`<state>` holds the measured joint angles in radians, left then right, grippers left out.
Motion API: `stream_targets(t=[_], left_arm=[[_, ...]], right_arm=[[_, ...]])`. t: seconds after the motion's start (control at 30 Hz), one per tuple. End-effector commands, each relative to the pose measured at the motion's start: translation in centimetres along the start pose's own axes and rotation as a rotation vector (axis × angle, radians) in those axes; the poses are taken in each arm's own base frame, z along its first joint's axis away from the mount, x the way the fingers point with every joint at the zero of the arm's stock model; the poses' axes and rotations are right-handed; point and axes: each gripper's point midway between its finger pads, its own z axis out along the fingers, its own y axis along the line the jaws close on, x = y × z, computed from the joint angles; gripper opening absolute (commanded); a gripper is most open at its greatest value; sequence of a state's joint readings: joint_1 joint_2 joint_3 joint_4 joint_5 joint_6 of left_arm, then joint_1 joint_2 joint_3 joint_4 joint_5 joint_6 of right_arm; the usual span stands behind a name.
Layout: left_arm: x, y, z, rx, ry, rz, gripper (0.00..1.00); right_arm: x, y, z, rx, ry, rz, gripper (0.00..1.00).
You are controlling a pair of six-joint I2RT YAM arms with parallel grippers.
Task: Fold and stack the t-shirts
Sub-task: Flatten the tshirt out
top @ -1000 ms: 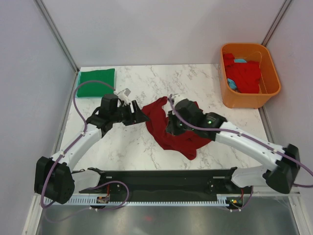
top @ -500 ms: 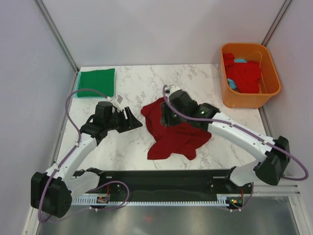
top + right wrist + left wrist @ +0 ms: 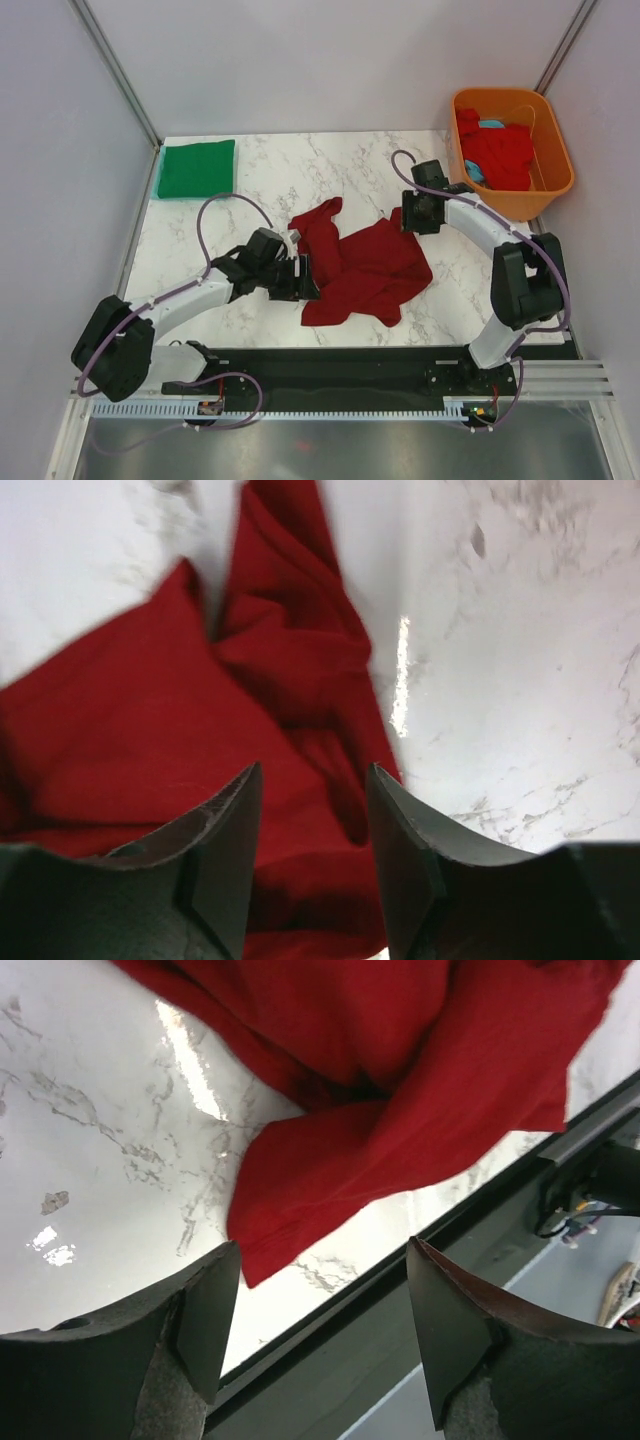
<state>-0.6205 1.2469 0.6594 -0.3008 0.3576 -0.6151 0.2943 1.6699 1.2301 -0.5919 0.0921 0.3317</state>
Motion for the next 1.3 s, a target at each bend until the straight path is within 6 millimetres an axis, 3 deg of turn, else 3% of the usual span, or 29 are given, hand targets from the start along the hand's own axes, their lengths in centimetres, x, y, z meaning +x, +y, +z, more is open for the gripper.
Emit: stream_targets(t=[0.0,0.17,0.3,0.4,0.43,0.47,0.57,0.6,0.67,0.7,0.73,0.77,0.8,0.83,0.87,0.9,0.93,1.03,1.07,1.17,1.27], left_arm=[[0.0,0.6,1.5,-0.030,-0.019,0.001,0.75],[1.4,1.4,3.5,-0.048,0.033,0.007,0.76],[1.9,0.7,4.5,-0.005,0.060,0.004,0.68],[1.8,0.0,4.5,0.018,0.052,0.005,0.54],[1.7,-0.1,4.4,0.018,0.044,0.007,0.39],[1.5,-0.2,4.2,0.019,0.036,0.005,0.31],[1.0,-1.1,3.4,0.047,0.008,0.005,0.07],[0.9,-1.4,3.2,0.056,0.001,0.005,0.02],[0.3,-2.1,2.3,0.075,-0.025,0.009,0.02],[0.1,-2.3,1.9,0.075,-0.037,0.010,0.02],[-0.7,-3.3,1.1,0.101,-0.067,0.025,0.02],[-1.8,-3.0,0.4,0.051,-0.102,0.046,0.02],[-1.2,-2.0,-0.4,-0.023,-0.071,0.038,0.02],[-2.5,-1.1,-1.3,-0.105,-0.122,0.048,0.02],[-5.2,-2.7,-3.3,-0.111,-0.199,0.092,0.02],[-5.1,-1.8,-4.8,-0.185,-0.185,0.088,0.02],[-8.0,-2.8,-7.1,-0.218,-0.285,0.103,0.02],[-10.0,-2.5,-11.4,-0.305,-0.350,0.123,0.02],[-11.3,-3.5,-13.2,-0.296,-0.393,0.143,0.02],[-12.4,-2.8,-15.7,-0.328,-0.419,0.137,0.02],[-12.4,-1.1,-15.9,-0.323,-0.396,0.086,0.02]], right_arm=[[0.1,-1.6,1.6,-0.063,0.029,0.004,0.55],[1.4,-2.9,4.0,-0.096,0.090,0.019,0.56],[2.5,-2.6,4.1,-0.123,0.113,0.039,0.56],[3.6,-1.8,3.7,-0.172,0.117,0.066,0.55],[3.7,-1.6,3.6,-0.182,0.112,0.075,0.55],[4.1,-1.3,3.6,-0.206,0.109,0.082,0.54],[4.7,-1.6,3.6,-0.188,0.117,0.083,0.43],[4.7,-1.6,3.6,-0.188,0.116,0.081,0.32],[4.2,-1.6,2.9,-0.190,0.099,0.080,0.21],[3.9,-1.9,2.6,-0.175,0.090,0.080,0.10],[3.6,-2.0,1.7,-0.163,0.087,0.082,0.05],[2.5,-2.1,0.9,-0.153,0.061,0.079,0.00],[1.7,-2.8,0.3,-0.108,0.039,0.082,0.00],[1.2,-3.0,-1.4,-0.094,0.024,0.088,0.00],[-0.7,-2.9,-2.8,-0.087,-0.026,0.090,0.00],[-1.5,-3.1,-4.1,-0.070,-0.054,0.117,0.00],[-3.1,-4.1,-6.7,-0.010,-0.115,0.136,0.00],[-4.7,-6.4,-11.3,0.117,-0.209,0.191,0.00],[-5.6,-6.7,-12.7,0.129,-0.246,0.197,0.00],[-5.7,-7.1,-14.6,0.141,-0.270,0.198,0.00],[-4.6,-7.1,-14.2,0.138,-0.257,0.206,0.00]])
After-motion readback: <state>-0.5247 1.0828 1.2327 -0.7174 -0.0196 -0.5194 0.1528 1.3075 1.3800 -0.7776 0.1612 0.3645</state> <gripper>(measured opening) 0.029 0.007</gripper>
